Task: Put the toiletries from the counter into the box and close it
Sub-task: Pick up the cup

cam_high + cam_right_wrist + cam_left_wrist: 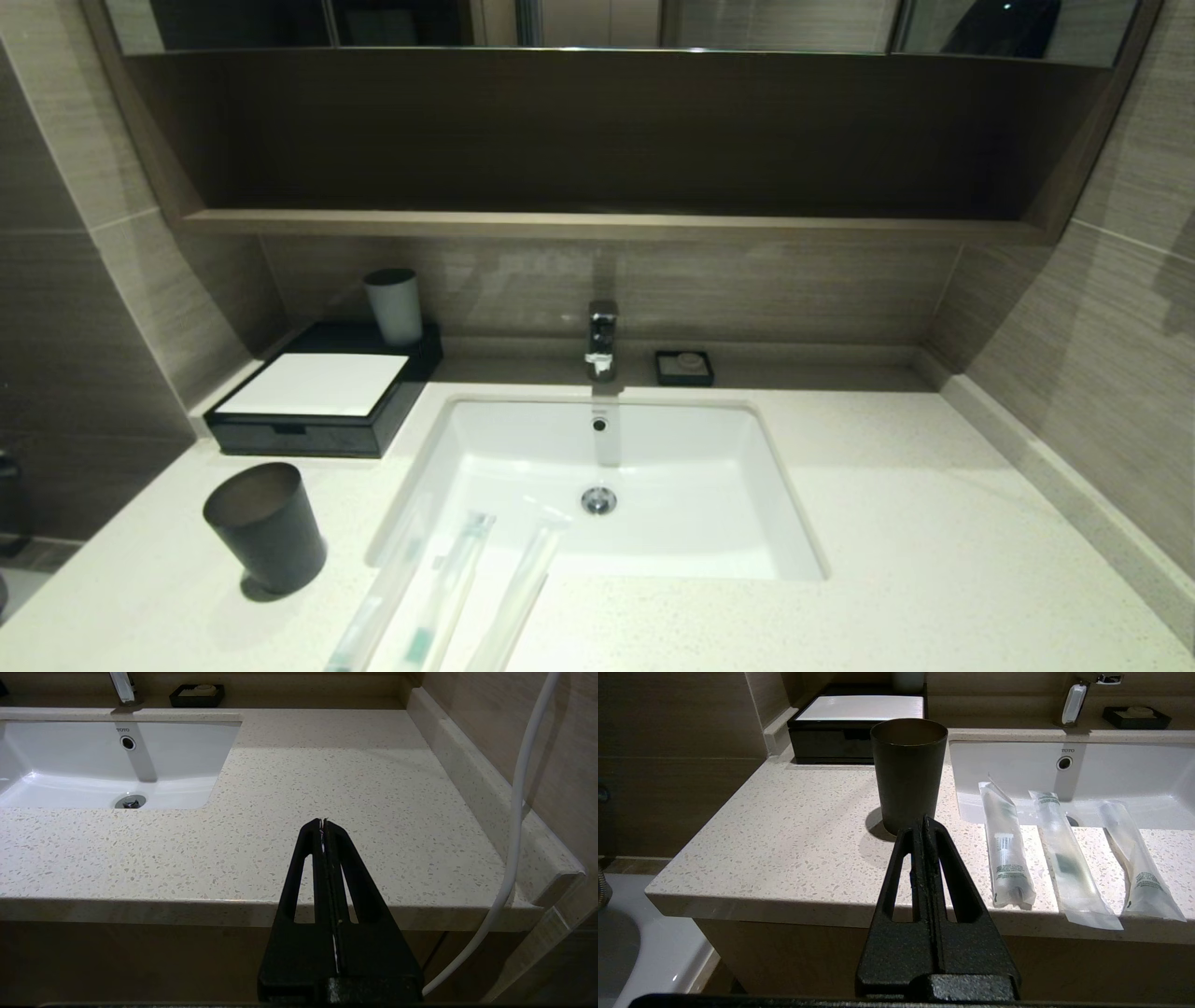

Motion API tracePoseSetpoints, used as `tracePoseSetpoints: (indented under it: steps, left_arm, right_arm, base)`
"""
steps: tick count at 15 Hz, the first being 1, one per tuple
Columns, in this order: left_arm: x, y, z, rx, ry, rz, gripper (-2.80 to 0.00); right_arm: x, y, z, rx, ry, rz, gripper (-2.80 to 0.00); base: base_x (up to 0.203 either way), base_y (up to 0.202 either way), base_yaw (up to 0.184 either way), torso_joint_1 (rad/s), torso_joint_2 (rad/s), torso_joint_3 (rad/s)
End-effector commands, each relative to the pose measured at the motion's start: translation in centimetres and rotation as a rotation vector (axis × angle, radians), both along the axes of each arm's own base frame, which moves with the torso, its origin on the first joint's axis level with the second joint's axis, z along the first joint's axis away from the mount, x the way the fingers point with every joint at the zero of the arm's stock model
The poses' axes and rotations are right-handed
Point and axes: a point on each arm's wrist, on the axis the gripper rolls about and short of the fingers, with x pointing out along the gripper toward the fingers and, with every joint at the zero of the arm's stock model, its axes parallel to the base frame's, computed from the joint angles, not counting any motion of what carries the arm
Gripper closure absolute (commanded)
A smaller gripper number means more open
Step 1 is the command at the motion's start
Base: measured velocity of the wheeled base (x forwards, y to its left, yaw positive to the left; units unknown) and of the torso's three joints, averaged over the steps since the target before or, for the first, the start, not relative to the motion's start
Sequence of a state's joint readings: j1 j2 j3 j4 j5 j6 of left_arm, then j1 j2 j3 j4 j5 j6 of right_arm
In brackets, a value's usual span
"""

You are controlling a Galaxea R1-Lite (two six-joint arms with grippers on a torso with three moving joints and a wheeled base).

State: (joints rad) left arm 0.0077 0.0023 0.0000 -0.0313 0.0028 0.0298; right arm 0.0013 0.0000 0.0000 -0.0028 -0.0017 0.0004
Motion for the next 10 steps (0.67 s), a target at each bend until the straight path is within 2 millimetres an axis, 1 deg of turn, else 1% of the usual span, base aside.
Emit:
tracePoseSetpoints:
  steps: [1,10]
  left_arm:
    - [0.16,0.00,-0.54,0.001,0.020,0.000,0.00]
    - [0.16,0.00,-0.56,0.004,0.021,-0.001,0.00]
  right_arm:
    - [0.01,0.00,-0.04,0.000,0.001,0.000,0.00]
    - [0.01,0.00,-0.04,0.001,0.001,0.000,0.00]
  base:
    - [0.000,0.000,0.000,0.000,0.00,0.000]
    - [0.000,0.000,0.000,0.000,0.00,0.000]
